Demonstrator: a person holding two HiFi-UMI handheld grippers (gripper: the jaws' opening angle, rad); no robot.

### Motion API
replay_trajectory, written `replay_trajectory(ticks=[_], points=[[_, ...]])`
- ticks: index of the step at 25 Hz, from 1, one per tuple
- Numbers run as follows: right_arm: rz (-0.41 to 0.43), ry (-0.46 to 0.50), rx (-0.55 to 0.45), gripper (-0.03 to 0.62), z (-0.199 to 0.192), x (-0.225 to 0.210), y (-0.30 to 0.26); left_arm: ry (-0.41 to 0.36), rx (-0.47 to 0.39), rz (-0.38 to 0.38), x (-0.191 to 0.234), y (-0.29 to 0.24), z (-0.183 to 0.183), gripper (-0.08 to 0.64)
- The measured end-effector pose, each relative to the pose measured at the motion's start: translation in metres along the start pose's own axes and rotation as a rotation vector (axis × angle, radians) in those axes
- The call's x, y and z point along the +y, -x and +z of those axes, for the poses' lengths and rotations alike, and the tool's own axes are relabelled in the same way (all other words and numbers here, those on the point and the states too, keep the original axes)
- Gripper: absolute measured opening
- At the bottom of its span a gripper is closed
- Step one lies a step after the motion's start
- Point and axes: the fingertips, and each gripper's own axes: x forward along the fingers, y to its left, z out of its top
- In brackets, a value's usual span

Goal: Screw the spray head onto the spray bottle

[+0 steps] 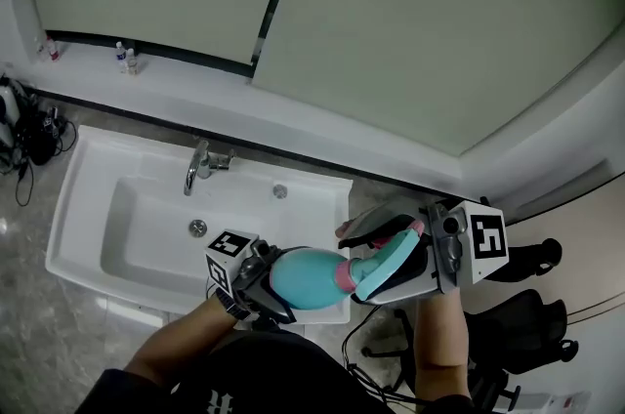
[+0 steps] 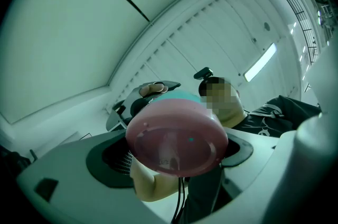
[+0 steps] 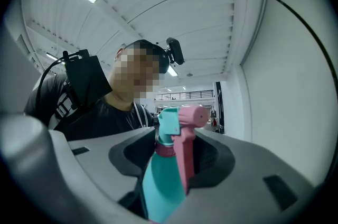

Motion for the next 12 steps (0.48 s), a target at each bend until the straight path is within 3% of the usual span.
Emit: replay_trajectory(ticks=[3,5,12], points=[[-0.003,0.006,0.034,0.191,-0.005,-0.001,-0.003,0.006,0.01,0.014,0.002,0.003,-0.001,0.456],[-0.02,0.013,0.051,0.147,-0.007,-0.002,-0.004,-0.001,0.017,0.029,0.003,0.006,0.0,0.456],[-0.178,0.02,0.102,0.143,-0.015,-0.021,0.006,-0.096,0.067,0.157,0.014,0.022,0.016,0.456]])
